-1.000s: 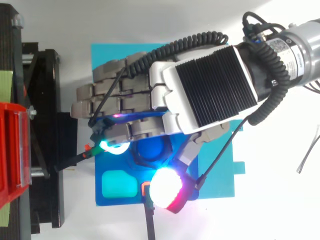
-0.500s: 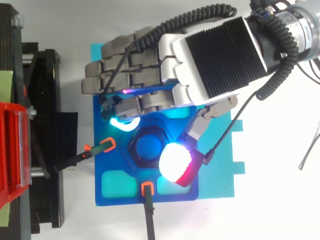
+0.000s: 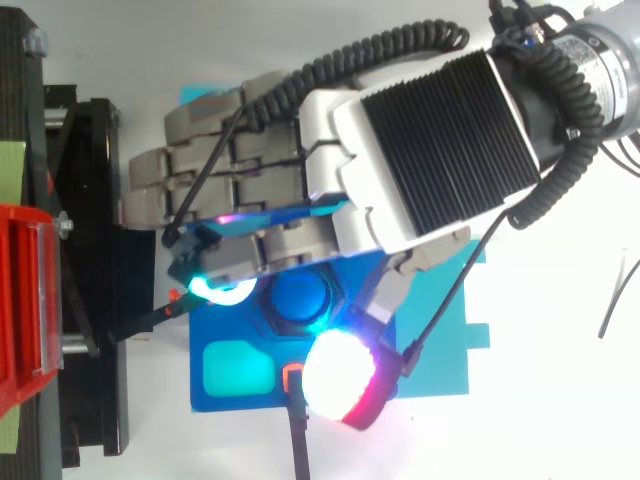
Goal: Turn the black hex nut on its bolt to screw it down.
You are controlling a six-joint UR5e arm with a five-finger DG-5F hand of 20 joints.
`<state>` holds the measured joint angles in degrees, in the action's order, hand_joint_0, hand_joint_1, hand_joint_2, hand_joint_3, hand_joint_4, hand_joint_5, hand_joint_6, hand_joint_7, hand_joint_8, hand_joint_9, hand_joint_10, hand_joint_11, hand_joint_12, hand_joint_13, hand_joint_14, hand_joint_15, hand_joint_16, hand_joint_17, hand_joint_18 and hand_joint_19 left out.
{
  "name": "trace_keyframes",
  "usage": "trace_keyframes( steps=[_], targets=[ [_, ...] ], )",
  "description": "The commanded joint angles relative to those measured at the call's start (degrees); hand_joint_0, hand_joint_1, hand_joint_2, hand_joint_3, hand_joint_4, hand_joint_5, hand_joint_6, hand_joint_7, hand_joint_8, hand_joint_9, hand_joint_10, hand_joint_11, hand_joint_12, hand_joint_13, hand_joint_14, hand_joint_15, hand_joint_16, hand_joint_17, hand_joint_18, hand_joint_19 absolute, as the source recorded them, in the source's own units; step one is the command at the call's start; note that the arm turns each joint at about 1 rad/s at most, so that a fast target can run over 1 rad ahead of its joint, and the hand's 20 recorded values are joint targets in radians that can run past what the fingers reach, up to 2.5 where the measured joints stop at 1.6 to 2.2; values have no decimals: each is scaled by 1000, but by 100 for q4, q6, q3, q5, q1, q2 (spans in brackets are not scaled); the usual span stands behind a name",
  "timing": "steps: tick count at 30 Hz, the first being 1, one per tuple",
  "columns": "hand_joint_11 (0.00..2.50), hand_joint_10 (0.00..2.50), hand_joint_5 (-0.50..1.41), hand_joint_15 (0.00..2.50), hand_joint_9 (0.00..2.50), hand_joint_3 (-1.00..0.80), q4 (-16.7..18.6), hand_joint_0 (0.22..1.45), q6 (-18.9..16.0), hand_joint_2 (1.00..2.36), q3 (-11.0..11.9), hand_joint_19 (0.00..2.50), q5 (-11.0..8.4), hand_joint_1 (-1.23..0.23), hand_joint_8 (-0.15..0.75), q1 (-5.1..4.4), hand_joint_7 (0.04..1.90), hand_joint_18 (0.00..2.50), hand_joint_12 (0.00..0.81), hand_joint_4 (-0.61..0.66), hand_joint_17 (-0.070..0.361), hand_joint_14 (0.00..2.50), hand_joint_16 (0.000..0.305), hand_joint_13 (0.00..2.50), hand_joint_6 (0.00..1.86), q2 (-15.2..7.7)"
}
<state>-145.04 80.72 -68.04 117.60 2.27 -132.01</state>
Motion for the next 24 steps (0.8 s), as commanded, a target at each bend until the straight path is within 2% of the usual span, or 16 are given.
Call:
trace_keyframes(
  steps=[1,5,11,18,24],
  targets=[
    [104,2,-110,131,578,-500,73,496,-3,1000,19,284,-167,-238,310,-122,1047,609,391,271,128,4,57,590,700,0],
    [104,3,-107,136,580,-500,178,496,5,1000,19,285,-483,-240,312,-289,1084,604,391,272,128,5,57,588,678,0],
    [110,4,-106,133,581,-500,82,496,23,1000,19,286,-703,-241,313,-447,1096,607,393,271,127,4,57,587,672,0],
    [112,2,-105,137,587,-500,-226,497,93,1000,19,285,-747,-242,312,-500,1096,604,391,267,127,5,56,588,670,0],
    [105,3,-104,136,589,-500,-384,497,146,1000,19,286,-747,-242,312,-500,1105,602,391,263,127,4,57,585,667,0]
  ],
)
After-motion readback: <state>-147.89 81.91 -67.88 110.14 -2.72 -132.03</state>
